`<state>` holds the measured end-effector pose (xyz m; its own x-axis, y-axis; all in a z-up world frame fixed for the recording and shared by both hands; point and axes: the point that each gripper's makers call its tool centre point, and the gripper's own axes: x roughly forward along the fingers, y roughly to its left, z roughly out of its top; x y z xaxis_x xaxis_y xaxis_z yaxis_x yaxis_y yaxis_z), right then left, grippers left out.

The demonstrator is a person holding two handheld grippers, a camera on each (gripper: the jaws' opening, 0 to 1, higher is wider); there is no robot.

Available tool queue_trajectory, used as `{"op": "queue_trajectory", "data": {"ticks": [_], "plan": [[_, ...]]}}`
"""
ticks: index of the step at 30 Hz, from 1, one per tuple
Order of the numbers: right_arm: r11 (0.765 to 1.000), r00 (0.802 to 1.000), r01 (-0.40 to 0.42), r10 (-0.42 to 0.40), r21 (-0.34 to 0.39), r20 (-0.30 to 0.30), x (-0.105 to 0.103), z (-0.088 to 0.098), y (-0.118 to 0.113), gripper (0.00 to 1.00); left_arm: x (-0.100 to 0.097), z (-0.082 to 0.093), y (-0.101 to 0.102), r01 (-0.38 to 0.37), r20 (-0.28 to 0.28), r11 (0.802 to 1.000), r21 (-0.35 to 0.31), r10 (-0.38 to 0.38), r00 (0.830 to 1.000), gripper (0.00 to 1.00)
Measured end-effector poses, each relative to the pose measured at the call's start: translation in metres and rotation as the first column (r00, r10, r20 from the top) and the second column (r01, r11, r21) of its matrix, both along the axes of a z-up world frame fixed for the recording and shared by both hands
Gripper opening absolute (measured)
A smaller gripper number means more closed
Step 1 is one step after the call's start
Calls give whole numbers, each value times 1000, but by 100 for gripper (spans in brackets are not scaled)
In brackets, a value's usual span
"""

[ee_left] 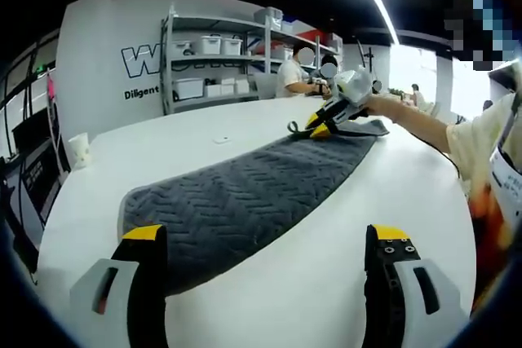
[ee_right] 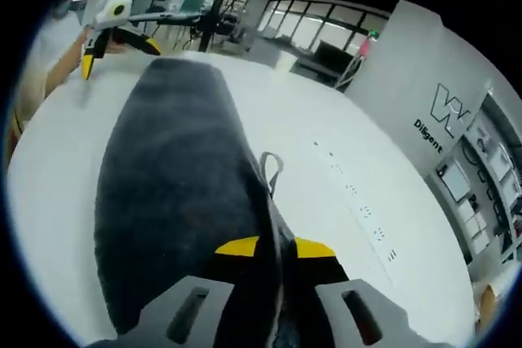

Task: Open the folded towel by lifting each exposed corner and separating the folded layers until the towel lies flat within the target outline without major curled edges

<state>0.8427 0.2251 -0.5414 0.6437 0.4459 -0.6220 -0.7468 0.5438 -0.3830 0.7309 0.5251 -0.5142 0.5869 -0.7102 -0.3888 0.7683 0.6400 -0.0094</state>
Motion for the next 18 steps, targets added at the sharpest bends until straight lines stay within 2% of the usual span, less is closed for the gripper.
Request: {"op": "queue_trajectory", "data": {"ticks": [8,18], "plan": [[1000,1000,-11,11,18,7,-7,2,0,0,0,-2,1,0,-3,1000,9,0,1000,100],[996,995,-86,86,-14,44,-43,15,7,0,-2,-1,0,-2,6,1000,18,2,1000,100]]}}
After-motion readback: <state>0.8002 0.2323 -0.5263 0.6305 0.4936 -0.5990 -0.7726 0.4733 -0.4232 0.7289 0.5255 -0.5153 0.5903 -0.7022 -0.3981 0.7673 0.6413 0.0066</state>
